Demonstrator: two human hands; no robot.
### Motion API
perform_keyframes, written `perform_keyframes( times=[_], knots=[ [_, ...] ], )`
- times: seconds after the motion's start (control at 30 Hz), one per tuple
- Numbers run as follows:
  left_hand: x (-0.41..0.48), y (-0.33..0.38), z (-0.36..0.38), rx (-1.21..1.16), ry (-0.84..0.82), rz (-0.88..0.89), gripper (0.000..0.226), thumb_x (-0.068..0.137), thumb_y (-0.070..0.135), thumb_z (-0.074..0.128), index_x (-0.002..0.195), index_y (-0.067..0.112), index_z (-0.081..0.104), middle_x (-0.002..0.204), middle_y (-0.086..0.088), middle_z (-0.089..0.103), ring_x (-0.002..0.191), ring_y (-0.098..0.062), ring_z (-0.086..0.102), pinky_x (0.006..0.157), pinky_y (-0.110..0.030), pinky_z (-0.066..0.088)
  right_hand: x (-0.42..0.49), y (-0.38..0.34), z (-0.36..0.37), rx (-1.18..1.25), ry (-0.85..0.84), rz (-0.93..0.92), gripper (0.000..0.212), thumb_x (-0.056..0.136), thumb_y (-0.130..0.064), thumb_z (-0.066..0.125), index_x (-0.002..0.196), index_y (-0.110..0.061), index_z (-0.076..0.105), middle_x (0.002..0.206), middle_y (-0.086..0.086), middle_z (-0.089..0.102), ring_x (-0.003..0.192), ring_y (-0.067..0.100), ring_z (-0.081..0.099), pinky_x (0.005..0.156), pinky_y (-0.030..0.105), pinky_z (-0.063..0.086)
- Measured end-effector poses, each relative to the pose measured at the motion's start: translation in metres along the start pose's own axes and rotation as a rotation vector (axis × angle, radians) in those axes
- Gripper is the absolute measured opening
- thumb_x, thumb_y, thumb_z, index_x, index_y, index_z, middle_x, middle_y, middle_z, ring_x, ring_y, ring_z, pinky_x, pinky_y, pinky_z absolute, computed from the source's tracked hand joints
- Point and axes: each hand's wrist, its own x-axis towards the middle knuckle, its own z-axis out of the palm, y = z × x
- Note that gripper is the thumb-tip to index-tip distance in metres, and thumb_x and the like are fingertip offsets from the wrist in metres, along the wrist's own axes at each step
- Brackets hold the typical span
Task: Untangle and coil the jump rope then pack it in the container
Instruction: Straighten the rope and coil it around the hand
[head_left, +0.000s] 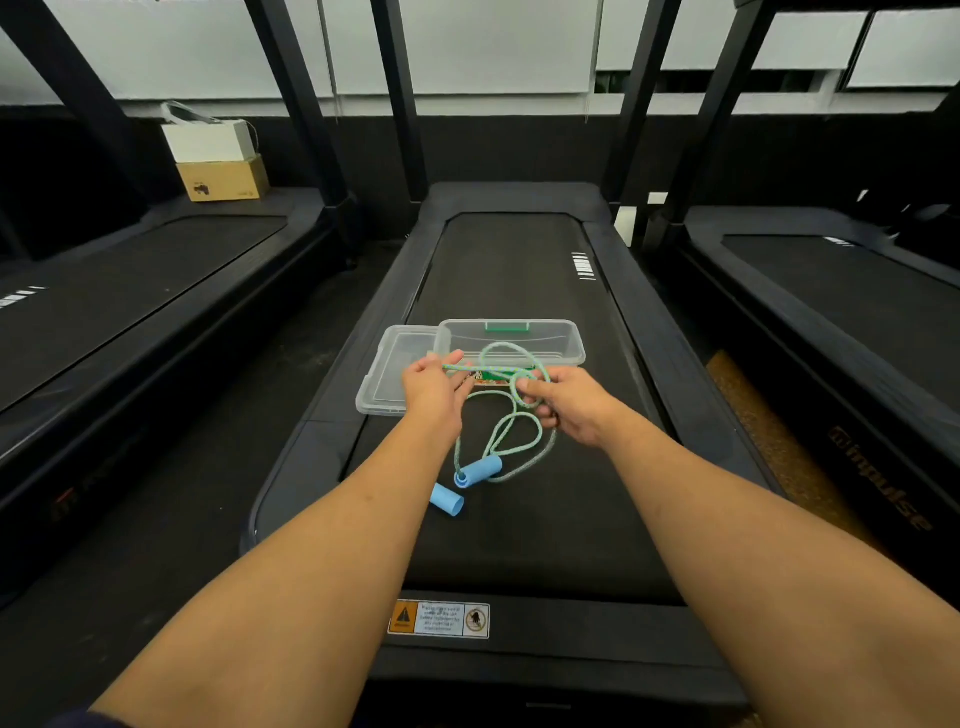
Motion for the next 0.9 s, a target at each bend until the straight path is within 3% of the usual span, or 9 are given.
perform_keyframes(
  times=[0.17,0.27,0.37,0.43,0.53,0.63,0.7,0.8,0.9],
  knots=[
    [0.001,-0.002,-0.007,0.097,0.072,0.107,0.037,0.098,-0.010,0.029,0.117,0.015,0.048,0.116,-0.018,0.059,0.100,-0.033,0.069,0.090,-0.040,0.058,0.001,0.002,-0.009,-0.138,0.147,-0.050,0.010,0.091,-0.002,0.066,0.092,-0.012,0.068,0.070,0.003,0.060,0.050,0.009,0.038,0.044,0.019,0.032],
    [0.003,-0.007,-0.010,0.424,-0.041,0.210,0.044,0.095,-0.011,0.035,0.108,0.019,0.064,0.116,-0.005,0.061,0.102,-0.023,0.063,0.086,-0.034,0.056,0.000,0.002,-0.009,-0.209,0.113,-0.065,0.012,0.090,-0.001,0.066,0.091,-0.013,0.069,0.071,0.003,0.061,0.052,0.010,0.038,0.045,0.020,0.032],
    [-0.003,-0.012,-0.011,0.808,-0.201,0.341,0.050,0.091,-0.006,0.043,0.125,0.025,0.063,0.089,0.000,0.057,0.068,-0.015,0.053,0.063,-0.024,0.047,-0.001,-0.002,-0.006,-0.254,0.071,-0.095,0.019,0.090,0.000,0.066,0.083,-0.018,0.068,0.062,-0.005,0.061,0.051,0.009,0.037,0.047,0.020,0.031],
    [-0.004,-0.016,-0.010,1.082,-0.272,0.484,0.043,0.092,0.003,0.056,0.130,0.023,0.063,0.111,-0.006,0.057,0.084,-0.015,0.058,0.077,-0.023,0.048,-0.001,-0.003,-0.004,-0.279,0.055,-0.107,0.021,0.089,0.001,0.067,0.080,-0.019,0.069,0.057,-0.008,0.059,0.050,0.008,0.038,0.046,0.020,0.031],
    [-0.001,-0.023,-0.011,1.246,-0.306,0.601,0.026,0.094,0.020,0.064,0.119,0.017,0.070,0.129,-0.008,0.050,0.113,-0.024,0.056,0.100,-0.037,0.045,-0.002,-0.004,-0.004,-0.329,0.023,-0.120,0.016,0.085,-0.001,0.071,0.083,-0.016,0.070,0.066,0.003,0.059,0.054,0.011,0.041,0.047,0.021,0.033],
    [-0.004,-0.021,-0.012,1.274,-0.195,0.632,0.022,0.097,0.032,0.060,0.110,0.020,0.072,0.134,-0.008,0.045,0.121,-0.024,0.045,0.101,-0.042,0.044,-0.003,-0.004,-0.005,-0.316,0.019,-0.110,0.027,0.080,0.006,0.071,0.094,-0.017,0.070,0.067,0.001,0.061,0.054,0.010,0.048,0.047,0.020,0.034],
    [-0.009,-0.015,-0.012,1.267,-0.056,0.670,0.023,0.098,0.038,0.057,0.106,0.023,0.072,0.124,-0.003,0.042,0.113,-0.019,0.038,0.096,-0.040,0.043,-0.003,-0.003,-0.007,-0.306,0.031,-0.095,0.035,0.078,0.012,0.065,0.099,-0.016,0.070,0.065,0.000,0.060,0.051,0.007,0.048,0.045,0.018,0.035],
    [-0.015,-0.008,-0.012,1.238,0.117,0.680,0.023,0.096,0.040,0.056,0.095,0.023,0.072,0.119,0.000,0.036,0.107,-0.018,0.033,0.096,-0.041,0.036,-0.002,0.000,-0.011,-0.308,0.028,-0.082,0.034,0.078,0.012,0.060,0.096,-0.014,0.072,0.072,0.006,0.064,0.055,0.011,0.049,0.046,0.020,0.033],
    [-0.018,-0.006,-0.012,1.244,0.226,0.675,0.024,0.093,0.033,0.052,0.084,0.022,0.070,0.124,0.001,0.035,0.109,-0.020,0.034,0.098,-0.042,0.029,-0.003,-0.003,-0.012,-0.237,-0.026,-0.062,0.029,0.081,0.012,0.062,0.094,-0.011,0.073,0.068,0.001,0.068,0.053,0.006,0.050,0.046,0.018,0.034]
  ],
)
